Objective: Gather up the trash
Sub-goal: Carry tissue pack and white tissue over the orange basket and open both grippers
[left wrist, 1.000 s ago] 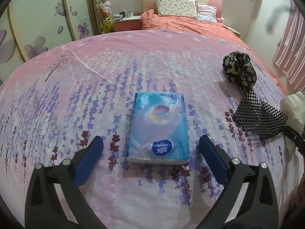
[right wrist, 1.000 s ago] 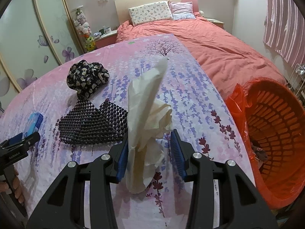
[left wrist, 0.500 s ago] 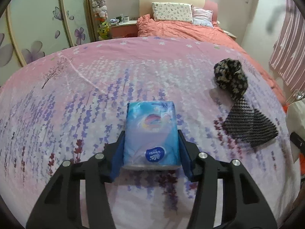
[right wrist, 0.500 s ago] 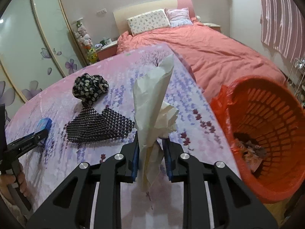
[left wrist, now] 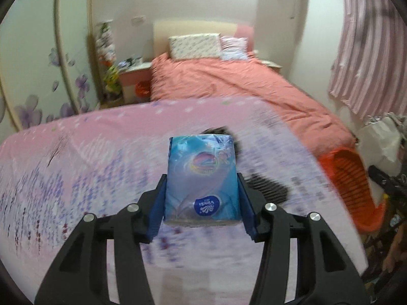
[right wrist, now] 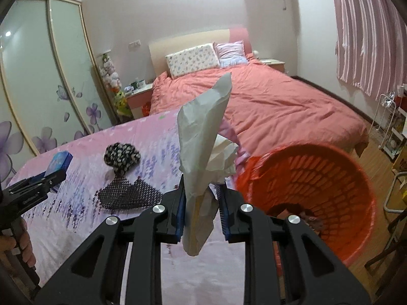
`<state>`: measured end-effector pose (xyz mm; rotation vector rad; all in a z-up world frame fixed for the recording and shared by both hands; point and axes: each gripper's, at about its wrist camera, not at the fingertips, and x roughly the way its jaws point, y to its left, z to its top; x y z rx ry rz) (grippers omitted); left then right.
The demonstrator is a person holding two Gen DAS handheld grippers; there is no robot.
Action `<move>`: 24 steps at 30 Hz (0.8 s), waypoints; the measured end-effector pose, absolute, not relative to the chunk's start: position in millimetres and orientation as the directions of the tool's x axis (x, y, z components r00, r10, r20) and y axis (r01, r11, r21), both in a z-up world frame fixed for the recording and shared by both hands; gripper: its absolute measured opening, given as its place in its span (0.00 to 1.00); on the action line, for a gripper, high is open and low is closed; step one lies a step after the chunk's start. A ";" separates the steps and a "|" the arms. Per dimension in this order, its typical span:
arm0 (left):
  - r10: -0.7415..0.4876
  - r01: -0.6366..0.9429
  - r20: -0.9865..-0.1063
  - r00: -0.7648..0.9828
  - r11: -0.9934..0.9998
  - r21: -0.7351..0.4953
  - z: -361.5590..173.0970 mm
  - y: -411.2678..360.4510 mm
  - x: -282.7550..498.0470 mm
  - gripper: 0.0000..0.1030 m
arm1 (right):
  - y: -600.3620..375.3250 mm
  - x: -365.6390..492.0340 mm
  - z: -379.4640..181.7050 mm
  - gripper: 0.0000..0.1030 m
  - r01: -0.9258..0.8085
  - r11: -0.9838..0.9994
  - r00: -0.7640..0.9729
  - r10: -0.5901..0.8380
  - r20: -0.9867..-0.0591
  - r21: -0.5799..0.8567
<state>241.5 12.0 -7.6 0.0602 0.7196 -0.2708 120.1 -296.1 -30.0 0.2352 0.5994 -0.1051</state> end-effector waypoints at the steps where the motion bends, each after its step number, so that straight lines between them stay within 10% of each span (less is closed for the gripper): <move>1: -0.243 0.284 -0.651 0.719 0.958 -0.044 -1.9 2.7 237.9 0.49 | -300.2 117.5 -27.6 0.22 0.170 0.968 0.824 -0.036 -0.565 0.187; 24: -0.573 0.671 -0.664 0.480 0.727 -0.143 -14.7 -252.0 209.0 0.50 | -434.0 100.5 -49.4 0.23 0.357 0.898 0.800 -0.152 -0.580 0.258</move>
